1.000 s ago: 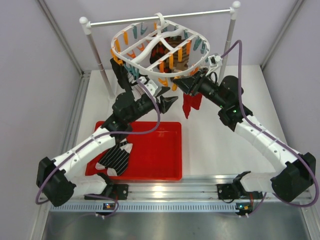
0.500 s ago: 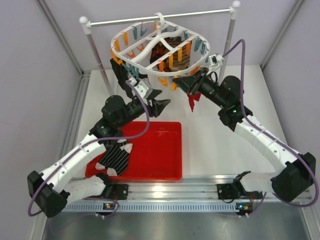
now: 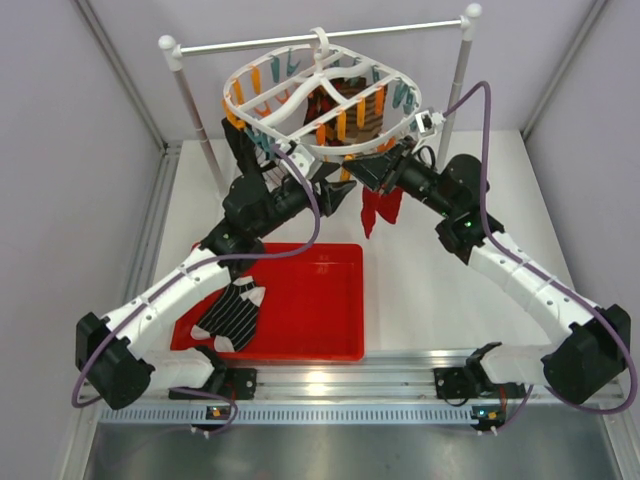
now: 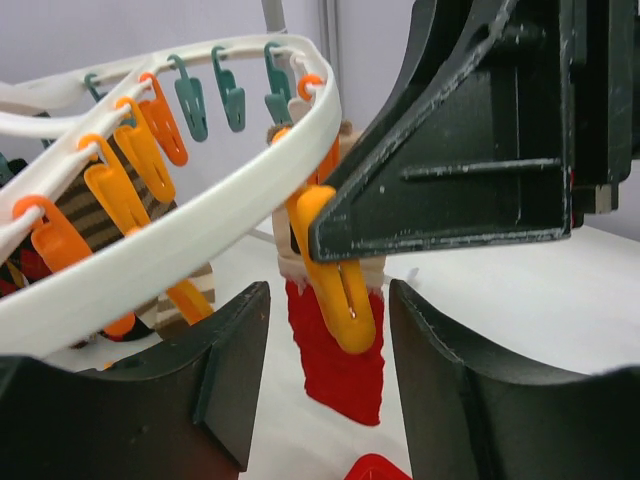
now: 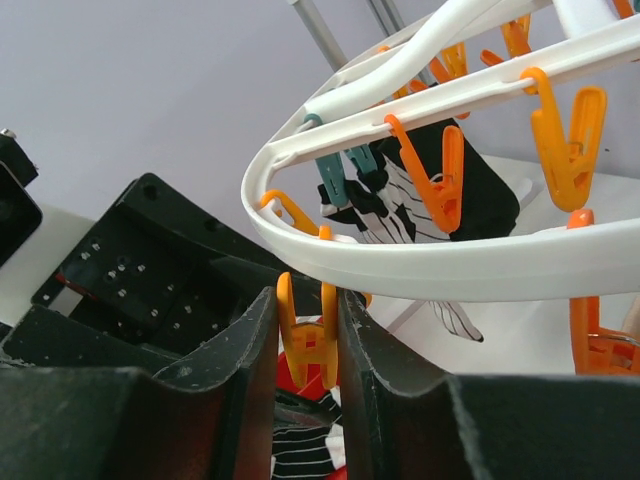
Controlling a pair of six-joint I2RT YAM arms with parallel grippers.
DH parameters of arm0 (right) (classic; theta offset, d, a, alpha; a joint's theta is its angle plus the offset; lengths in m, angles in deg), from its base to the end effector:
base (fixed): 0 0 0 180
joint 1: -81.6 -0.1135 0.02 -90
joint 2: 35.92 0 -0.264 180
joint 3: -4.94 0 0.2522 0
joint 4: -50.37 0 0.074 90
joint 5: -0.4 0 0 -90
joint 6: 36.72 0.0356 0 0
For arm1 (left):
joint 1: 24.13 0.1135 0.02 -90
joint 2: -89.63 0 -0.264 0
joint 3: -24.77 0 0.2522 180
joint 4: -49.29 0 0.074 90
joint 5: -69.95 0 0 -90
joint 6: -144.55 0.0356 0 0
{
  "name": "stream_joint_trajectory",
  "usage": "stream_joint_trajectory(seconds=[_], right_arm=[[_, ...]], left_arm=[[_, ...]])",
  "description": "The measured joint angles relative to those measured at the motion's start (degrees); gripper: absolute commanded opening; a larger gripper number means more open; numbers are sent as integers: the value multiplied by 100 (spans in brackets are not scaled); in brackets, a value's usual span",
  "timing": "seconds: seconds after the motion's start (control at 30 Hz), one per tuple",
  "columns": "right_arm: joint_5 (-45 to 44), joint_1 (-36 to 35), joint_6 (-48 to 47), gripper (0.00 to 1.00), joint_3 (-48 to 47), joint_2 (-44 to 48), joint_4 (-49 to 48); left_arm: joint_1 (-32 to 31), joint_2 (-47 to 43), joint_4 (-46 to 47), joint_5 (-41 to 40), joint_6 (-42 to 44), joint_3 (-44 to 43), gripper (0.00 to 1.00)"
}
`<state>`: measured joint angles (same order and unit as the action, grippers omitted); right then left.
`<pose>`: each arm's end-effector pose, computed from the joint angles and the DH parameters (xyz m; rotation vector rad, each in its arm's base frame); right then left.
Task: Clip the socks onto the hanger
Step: Pick up the sock from the bin.
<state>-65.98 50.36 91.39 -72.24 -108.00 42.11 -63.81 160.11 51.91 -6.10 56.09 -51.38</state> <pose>0.2437 0.1645 0.4117 -0.2922 1.4511 1.2762 0.2178 -0.1919 0.4029 0.7051 1.2900 -0.7182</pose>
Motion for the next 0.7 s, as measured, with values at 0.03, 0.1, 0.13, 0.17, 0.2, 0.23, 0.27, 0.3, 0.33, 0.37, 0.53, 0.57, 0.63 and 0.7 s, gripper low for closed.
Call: stream_joint_trajectory(seconds=[0.03,0.1,0.13,0.17,0.2,0.23,0.27,0.3,0.33,0.37,0.53,0.57,0.63,0.7], right_arm=[[28,0,-4,0,11,0,-15],[79,0,-11,0,24,0,-63],[101,0,-11,0,35,0,-107],[125,0,-11,1,39,0,-136],[129,0,-15,2,44,0,-175],[125,7,-15,5,44,0,-210],[111,26,-37,7,44,0,-234],[98,31,-35,9,44,0,-260],[81,28,-17,12,44,0,-269],[57,28,-4,14,44,0,-271],[-70,15,98,26,44,0,-302],[-98,11,116,29,44,0,-306],[-157,-11,170,37,44,0,-313],[-212,-24,243,38,44,0,-330]], left_arm=[[-17,35,46,-17,11,-52,55],[-44,103,131,-44,15,-131,48],[-55,138,173,-50,22,-170,43],[-61,164,201,-59,28,-195,37],[-72,184,214,-52,22,-212,25],[-90,203,234,-44,17,-216,20],[-105,210,258,-120,44,-216,15],[-107,216,295,-127,70,-221,10],[-107,216,306,-153,98,-221,7],[-114,216,321,-160,122,-221,4],[-131,216,369,-210,166,-221,0],[-136,216,378,-225,166,-221,0],[-151,216,387,-267,173,-221,0],[-181,219,387,-286,173,-219,0]])
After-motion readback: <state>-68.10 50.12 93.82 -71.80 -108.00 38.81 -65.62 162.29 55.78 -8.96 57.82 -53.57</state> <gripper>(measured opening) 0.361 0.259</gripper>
